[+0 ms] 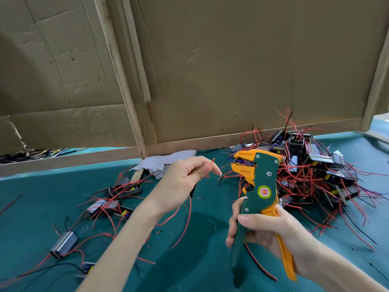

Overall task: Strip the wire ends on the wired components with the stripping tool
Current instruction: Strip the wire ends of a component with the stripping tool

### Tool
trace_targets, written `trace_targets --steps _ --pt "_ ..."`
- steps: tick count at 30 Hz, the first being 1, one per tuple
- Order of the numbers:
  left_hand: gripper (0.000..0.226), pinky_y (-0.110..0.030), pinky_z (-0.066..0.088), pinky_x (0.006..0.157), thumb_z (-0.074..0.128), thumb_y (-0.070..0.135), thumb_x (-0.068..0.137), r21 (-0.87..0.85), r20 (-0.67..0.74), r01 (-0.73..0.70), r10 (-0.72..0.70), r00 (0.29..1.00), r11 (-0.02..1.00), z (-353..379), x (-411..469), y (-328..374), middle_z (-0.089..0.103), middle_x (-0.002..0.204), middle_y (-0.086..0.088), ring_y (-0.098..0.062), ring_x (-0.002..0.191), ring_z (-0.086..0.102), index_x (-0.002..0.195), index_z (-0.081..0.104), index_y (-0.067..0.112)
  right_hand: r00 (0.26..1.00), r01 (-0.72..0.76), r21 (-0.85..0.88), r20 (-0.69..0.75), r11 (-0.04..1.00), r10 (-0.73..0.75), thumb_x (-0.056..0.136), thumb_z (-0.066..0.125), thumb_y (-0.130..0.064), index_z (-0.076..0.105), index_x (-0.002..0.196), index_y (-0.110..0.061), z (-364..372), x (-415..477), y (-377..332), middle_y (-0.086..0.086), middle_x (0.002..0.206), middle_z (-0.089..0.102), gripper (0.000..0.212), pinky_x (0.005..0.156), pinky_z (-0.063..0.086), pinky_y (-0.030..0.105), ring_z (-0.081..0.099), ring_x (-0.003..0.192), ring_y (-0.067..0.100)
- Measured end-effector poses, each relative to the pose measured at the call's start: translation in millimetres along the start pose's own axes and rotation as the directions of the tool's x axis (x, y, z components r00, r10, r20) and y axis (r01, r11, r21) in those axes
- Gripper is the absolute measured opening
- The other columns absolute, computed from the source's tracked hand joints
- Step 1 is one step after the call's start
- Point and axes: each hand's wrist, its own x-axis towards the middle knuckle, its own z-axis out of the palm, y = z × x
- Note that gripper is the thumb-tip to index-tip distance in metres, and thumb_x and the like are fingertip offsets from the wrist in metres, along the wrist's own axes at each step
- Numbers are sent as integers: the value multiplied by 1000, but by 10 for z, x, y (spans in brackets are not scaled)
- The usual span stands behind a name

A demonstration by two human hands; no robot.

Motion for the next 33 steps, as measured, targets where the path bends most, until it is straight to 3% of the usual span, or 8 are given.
trace_targets --steps 2,5,9,17,27,30,33 --pt "24 -7 36 75 49 21 98 43 -12 -35 36 999 998 -12 0 34 64 84 26 7 82 53 90 69 31 999 -31 -20 17 999 31 67 85 -20 66 85 -5 -6 8 19 26 79 63 29 72 54 47 65 75 40" --pt "22 -16 41 80 53 26 97 100 -34 -30 33 999 995 -18 -18 87 68 94 12 -2 87 56 87 70 37 997 -68 -42 42 997 70 65 87 -23 67 83 -6 -1 21 46 25 78 64 32 72 55 45 65 74 40" --pt "23 -6 33 63 53 24 97 248 -5 -51 54 999 967 -46 -56 164 54 69 24 5 64 47 83 67 34 994 -92 -32 54 995 94 65 86 -21 67 82 -3 11 27 30 26 77 63 32 70 55 44 65 73 40" --pt "24 -12 29 55 53 20 96 185 73 1 -15 997 983 -120 -93 224 45 70 5 -3 56 38 81 71 25 992 -118 -33 31 992 119 62 79 -14 66 76 0 29 17 6 29 73 61 24 67 55 46 64 68 41" --pt "26 -9 31 58 56 16 95 207 169 35 -71 983 978 -149 -92 221 45 65 18 2 59 44 77 73 21 985 -138 -100 90 985 147 67 81 -18 65 77 -4 47 -16 13 26 71 61 24 64 54 40 63 66 38" --pt "27 -10 31 57 56 21 95 195 197 29 -69 978 980 -178 -94 208 47 69 12 0 59 43 74 72 26 986 -155 -150 30 976 162 64 83 -25 66 73 -11 69 -43 7 23 61 59 24 57 52 36 60 55 33" --pt "25 -11 31 57 56 25 94 206 228 32 -80 970 978 -185 -89 177 50 73 4 -2 59 40 74 72 28 985 -121 -250 -150 961 85 63 77 -31 59 59 -14 122 -56 88 19 46 52 25 50 46 30 48 38 27"
